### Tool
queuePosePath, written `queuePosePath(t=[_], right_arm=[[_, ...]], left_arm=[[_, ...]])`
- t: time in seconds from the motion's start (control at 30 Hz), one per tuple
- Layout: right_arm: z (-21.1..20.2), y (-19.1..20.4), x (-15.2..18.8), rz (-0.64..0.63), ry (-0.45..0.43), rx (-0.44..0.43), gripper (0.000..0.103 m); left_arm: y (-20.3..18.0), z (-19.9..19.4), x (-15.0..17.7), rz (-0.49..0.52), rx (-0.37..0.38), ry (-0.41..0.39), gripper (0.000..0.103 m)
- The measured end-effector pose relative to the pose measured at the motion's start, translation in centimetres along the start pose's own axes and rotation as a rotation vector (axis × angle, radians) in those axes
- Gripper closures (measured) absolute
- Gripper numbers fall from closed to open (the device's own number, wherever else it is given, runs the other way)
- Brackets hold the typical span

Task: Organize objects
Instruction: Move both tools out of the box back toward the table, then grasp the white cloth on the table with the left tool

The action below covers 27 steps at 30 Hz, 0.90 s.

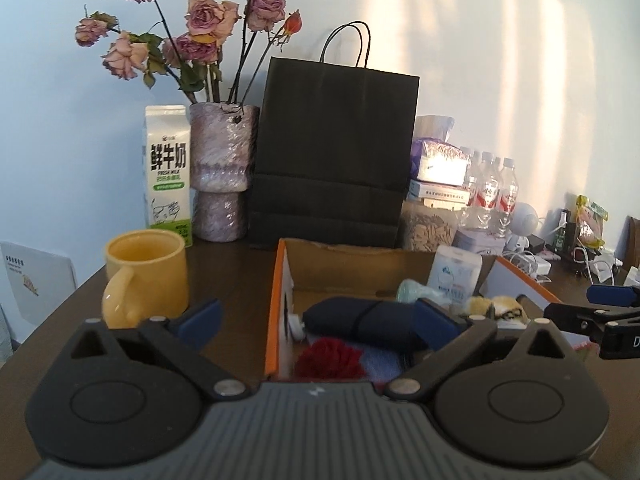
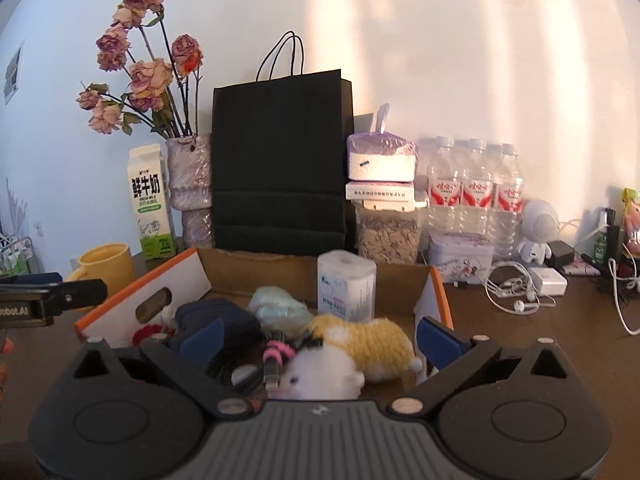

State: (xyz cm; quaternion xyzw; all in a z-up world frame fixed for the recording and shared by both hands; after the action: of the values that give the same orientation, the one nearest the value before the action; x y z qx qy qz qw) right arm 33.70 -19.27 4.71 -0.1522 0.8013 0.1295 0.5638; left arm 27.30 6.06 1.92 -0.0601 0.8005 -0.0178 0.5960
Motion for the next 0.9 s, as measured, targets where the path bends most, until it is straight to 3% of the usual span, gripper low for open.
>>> queuePosePath(t=[0.6, 0.9], right_arm=[[-6.0, -0.7, 7.1, -0.063, 0.155, 0.019, 0.0], [-7.3, -0.3, 9.1, -0.091, 0.208, 0.006, 0.0]], left_arm=[[0.8, -5.8, 5.4, 0.033, -0.03, 0.141, 0.0], [1.1, -7.8, 7.3, 0.021, -0.04, 0.192, 0.0]])
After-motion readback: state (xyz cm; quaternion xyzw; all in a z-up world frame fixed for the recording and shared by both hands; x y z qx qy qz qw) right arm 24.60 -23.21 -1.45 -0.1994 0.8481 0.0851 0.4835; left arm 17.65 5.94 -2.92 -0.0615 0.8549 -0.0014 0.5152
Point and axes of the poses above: each gripper's, at about its wrist camera, not at the fingertips, and z roughly the way its jaws point, y to its left, x to its underside, the point moved 3 cm from there along z, roughly the way its jaws point, and after that the axes turned 3 degrees about -y, right-handed, at the moved point
